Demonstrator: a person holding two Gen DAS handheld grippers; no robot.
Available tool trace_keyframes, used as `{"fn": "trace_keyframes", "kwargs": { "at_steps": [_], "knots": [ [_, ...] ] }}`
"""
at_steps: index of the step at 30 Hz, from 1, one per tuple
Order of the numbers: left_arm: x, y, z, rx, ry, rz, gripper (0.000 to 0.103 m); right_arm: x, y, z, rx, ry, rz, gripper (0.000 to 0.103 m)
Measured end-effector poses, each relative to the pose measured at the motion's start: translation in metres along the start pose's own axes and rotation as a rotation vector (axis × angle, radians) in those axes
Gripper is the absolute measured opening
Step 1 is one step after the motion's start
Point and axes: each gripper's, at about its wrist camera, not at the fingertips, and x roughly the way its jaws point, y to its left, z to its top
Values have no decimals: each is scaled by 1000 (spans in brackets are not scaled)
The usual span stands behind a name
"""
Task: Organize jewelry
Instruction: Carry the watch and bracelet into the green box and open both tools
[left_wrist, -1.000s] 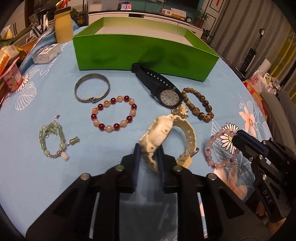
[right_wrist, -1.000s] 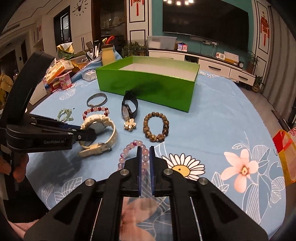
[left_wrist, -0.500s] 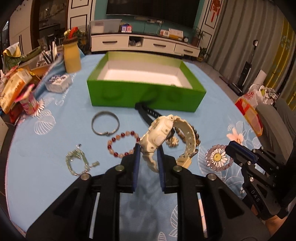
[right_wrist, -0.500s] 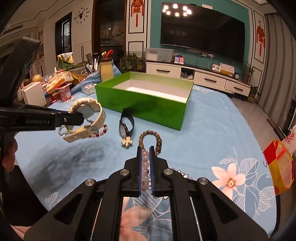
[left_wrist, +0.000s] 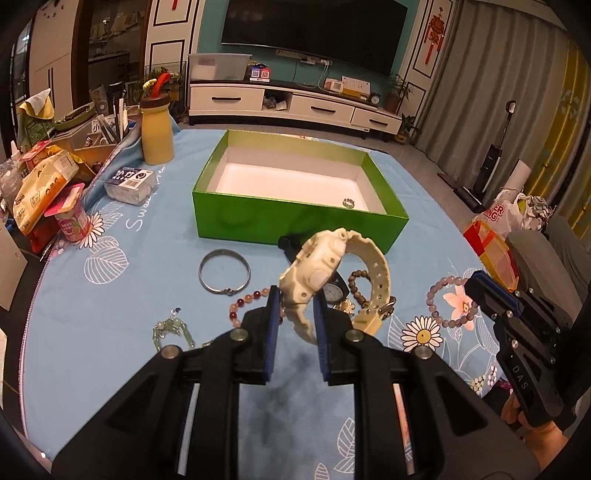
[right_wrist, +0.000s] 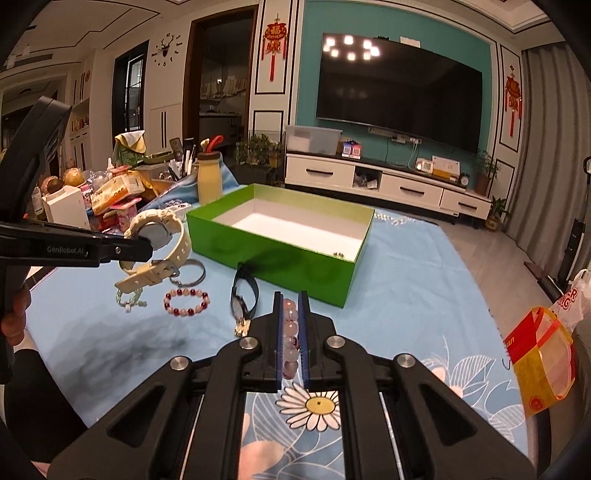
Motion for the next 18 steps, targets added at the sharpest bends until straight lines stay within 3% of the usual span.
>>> {"fn": "trace_keyframes", "kwargs": {
  "at_steps": [18],
  "knots": [
    [10,6,26,-16,-25,-10,18,13,-3,29,-22,-65,-1,7]
  ]
}}
